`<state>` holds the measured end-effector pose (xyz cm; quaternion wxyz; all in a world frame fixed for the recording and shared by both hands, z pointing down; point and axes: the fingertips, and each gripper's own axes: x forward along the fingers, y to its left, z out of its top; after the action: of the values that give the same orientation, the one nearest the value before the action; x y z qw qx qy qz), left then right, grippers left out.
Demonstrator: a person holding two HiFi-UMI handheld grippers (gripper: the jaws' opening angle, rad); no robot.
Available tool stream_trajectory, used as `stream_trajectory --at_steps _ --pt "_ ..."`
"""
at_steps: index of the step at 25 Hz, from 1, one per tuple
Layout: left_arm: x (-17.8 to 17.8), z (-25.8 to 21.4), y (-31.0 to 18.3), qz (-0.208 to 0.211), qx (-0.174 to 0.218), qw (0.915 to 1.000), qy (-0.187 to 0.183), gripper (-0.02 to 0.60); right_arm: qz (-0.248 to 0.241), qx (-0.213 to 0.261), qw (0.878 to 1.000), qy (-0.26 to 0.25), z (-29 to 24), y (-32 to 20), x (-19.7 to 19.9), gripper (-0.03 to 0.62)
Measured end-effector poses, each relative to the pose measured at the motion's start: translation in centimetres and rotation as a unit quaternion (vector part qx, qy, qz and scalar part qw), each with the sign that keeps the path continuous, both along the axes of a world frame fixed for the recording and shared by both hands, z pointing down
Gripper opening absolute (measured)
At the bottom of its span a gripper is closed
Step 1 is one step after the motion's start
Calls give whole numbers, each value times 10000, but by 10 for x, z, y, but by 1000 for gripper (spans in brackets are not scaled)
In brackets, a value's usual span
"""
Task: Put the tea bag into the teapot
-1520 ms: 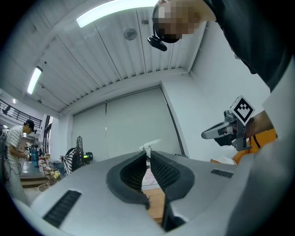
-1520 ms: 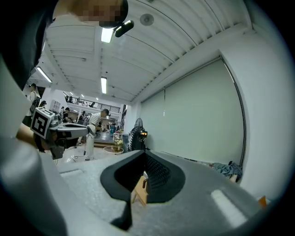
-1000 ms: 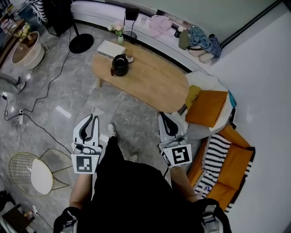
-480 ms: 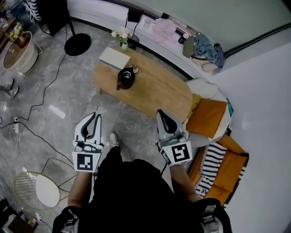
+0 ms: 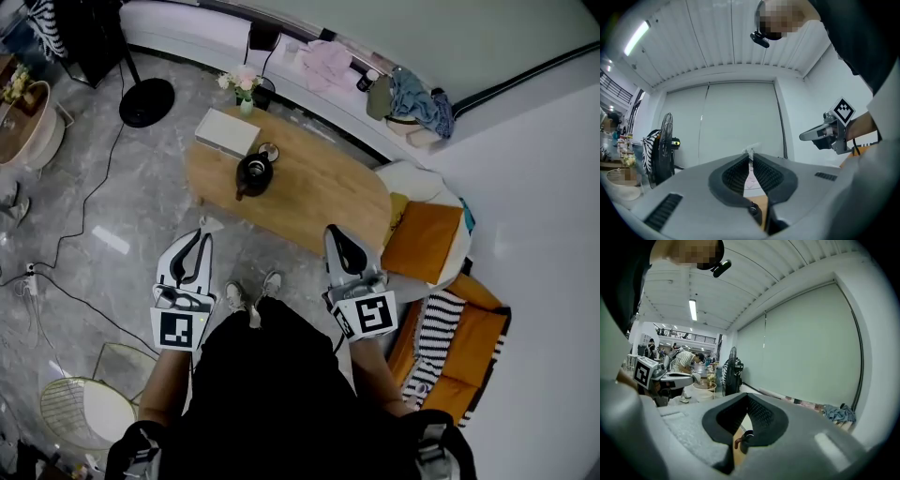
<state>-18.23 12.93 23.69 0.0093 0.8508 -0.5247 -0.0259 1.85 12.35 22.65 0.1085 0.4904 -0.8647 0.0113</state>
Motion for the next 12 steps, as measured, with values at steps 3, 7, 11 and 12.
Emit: stream_trajectory --at_steps 3,7,11,12 --pt "9 -1 -14 76 8 10000 -19 29 45 19 10000 -62 1 -16 6 5" --pt "19 -7 -33 13 107 9999 -48 29 -37 60 9998 -168 3 -43 15 5" --pt "20 -17 -49 -115 113 9998 -137 29 -194 167 9994 -213 -6 -73 15 5" --pt "21 -17 -55 -136 106 9997 -176 29 -231 181 9993 -225 -8 -81 15 5"
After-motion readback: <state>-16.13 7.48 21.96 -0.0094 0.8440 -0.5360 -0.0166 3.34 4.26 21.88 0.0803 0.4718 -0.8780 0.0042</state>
